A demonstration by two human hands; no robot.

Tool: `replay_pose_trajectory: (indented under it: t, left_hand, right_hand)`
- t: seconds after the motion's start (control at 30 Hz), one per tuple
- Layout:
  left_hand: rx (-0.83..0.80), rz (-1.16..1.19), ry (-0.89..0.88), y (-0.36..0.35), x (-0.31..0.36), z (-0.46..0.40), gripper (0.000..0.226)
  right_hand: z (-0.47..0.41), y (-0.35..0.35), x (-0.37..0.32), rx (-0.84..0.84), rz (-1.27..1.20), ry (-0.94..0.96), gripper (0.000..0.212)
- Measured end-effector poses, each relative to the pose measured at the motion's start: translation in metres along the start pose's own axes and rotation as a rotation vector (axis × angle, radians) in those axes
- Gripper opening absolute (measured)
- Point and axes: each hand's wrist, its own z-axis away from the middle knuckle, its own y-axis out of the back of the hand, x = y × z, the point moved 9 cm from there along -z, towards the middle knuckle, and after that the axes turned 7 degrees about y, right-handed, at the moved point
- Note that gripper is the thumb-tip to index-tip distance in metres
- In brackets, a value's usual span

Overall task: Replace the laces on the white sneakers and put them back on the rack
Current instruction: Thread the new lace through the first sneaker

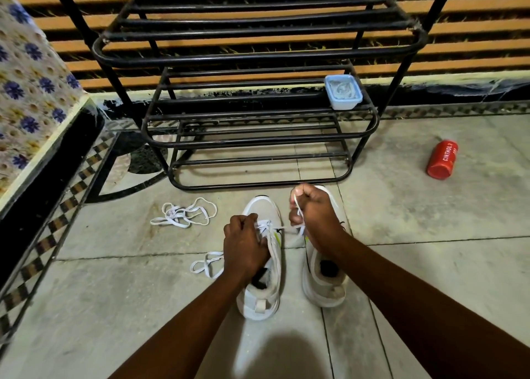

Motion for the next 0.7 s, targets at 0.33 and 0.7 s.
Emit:
replay_pose_trajectory:
  t: [0.33, 0.7]
  left_hand:
    - [-0.026, 0.012, 0.034, 0.001, 0.001, 0.002, 0.062]
    - [-0.004, -0.009, 0.026, -0.001, 0.0, 0.001, 0.06]
  right_hand:
    - [0.013, -0.042, -0.019, -0.758, 1.436, 0.275, 0.023]
    - [0.018, -0.051, -0.068, -0.664, 1.596, 0.469, 0.031]
